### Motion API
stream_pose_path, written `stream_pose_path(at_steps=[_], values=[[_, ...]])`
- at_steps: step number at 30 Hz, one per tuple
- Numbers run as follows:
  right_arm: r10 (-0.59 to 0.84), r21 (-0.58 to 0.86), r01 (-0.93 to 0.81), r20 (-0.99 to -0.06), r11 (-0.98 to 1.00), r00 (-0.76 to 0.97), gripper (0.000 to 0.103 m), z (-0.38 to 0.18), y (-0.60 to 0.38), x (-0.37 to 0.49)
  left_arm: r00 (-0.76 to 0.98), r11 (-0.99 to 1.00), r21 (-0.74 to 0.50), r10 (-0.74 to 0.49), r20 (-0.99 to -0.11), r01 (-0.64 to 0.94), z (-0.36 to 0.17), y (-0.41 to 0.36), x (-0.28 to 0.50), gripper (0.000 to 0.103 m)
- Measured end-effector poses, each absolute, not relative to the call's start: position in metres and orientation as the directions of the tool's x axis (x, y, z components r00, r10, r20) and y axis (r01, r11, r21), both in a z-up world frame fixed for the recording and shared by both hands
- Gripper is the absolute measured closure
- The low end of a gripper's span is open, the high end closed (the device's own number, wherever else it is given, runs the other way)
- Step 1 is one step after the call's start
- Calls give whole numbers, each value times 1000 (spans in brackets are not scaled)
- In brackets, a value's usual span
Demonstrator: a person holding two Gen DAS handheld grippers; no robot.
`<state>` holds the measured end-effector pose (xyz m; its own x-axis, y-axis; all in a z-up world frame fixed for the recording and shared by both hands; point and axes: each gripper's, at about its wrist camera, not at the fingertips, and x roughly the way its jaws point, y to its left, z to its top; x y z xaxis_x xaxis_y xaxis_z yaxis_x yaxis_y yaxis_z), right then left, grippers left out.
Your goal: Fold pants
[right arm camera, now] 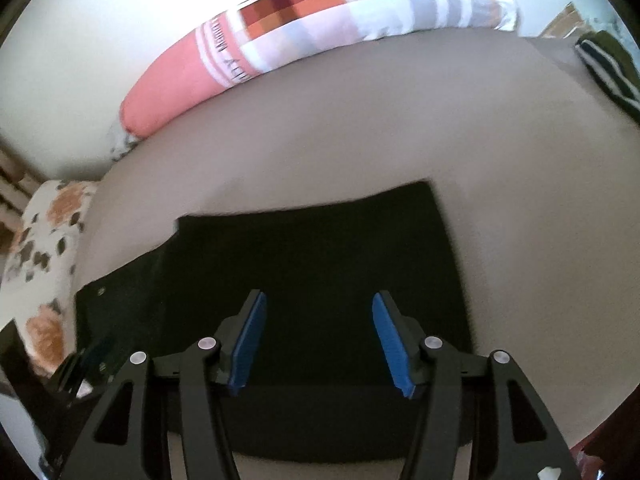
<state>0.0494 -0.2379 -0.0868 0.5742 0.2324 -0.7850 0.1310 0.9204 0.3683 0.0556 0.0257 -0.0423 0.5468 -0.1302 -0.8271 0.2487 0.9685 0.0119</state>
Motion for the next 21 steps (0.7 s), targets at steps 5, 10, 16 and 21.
stream_pose_path(at_steps=[5,10,16,21], values=[[305,427,73,-746,901,592,44,-89,-219,39,573,973,48,-94,-814,228,-31,51,58,34],[306,462,101,-719,881,624,43,-96,-219,32,589,979,60,-69,-805,196,-17,85,63,34],[299,456,65,-677,888,673,42,-103,-225,27,601,999,-8,-38,-798,53,3,161,75,34],[311,476,67,-668,877,676,42,-102,-231,33,511,990,-140,-126,-850,11,-7,214,87,34]])
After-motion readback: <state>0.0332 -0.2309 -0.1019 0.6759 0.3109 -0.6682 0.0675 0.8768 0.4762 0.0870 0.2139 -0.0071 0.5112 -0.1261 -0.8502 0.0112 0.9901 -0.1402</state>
